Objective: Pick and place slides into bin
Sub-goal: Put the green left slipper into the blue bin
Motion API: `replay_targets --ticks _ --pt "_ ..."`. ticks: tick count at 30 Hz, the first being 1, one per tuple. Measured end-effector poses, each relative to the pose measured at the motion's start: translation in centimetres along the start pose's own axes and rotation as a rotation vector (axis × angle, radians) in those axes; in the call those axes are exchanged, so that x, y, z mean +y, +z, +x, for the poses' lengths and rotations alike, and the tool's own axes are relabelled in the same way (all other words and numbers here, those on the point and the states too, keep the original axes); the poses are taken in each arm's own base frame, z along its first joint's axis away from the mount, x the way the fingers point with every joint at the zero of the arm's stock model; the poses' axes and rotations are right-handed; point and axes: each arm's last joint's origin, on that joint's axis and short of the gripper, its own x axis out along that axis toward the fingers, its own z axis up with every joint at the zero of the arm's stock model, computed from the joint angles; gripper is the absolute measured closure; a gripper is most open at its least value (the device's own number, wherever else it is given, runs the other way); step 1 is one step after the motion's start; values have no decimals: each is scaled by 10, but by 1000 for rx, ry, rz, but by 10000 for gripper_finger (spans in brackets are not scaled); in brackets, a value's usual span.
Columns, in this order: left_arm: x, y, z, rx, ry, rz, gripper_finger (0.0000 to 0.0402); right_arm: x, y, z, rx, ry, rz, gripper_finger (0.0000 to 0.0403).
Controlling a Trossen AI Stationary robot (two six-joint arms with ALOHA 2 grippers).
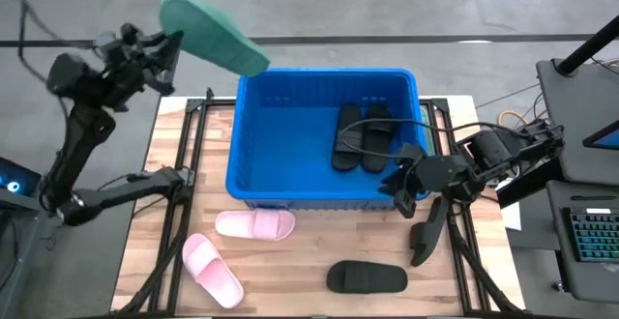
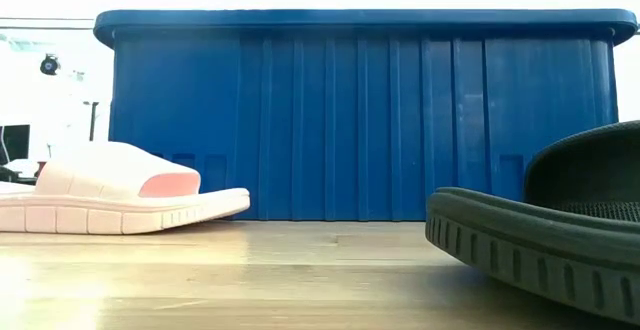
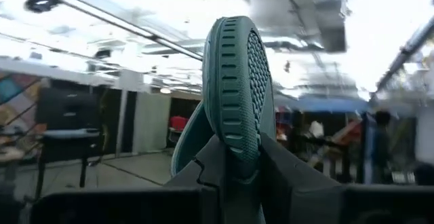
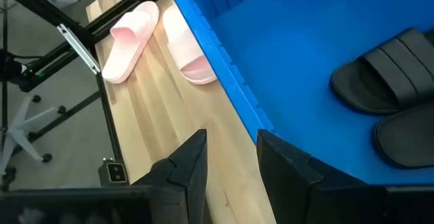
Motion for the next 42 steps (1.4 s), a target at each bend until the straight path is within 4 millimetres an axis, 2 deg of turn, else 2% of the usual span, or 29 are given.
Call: replay_targets --ticks 4,7,10,12,14,18,22,26,30,33,36,42 --pt "-16 0 37 25 -57 109 369 0 0 1 -7 -9 8 284" --pt "-25 -13 72 147 -68 262 369 1 0 3 -3 -12 6 284" --pt "-32 -36 103 313 -128 402 370 3 -2 3 0 -8 -2 284" --pt "-41 -63 123 419 -177 480 370 4 -3 2 1 -4 -1 284" --pt "-52 -81 136 449 -193 573 370 5 -4 1 3 4 4 284" --pt "-72 -98 150 401 -280 766 370 8 -9 -5 -17 9 12 284" --pt "-93 -126 164 359 -346 855 370 9 -12 -10 -56 -3 38 284" --pt "-107 -148 170 303 -420 995 370 9 -13 -15 -89 -8 60 284" --pt "-106 -180 167 363 -464 1114 371 9 -13 -15 -91 -8 73 284" --pt "-104 -210 160 389 -469 1123 371 8 -13 -15 -93 -9 78 284" --pt "-103 -228 149 321 -443 1126 371 9 -13 -15 -92 -10 87 284" --pt "-97 -265 126 226 -395 1259 372 8 -13 -15 -95 -12 104 284"
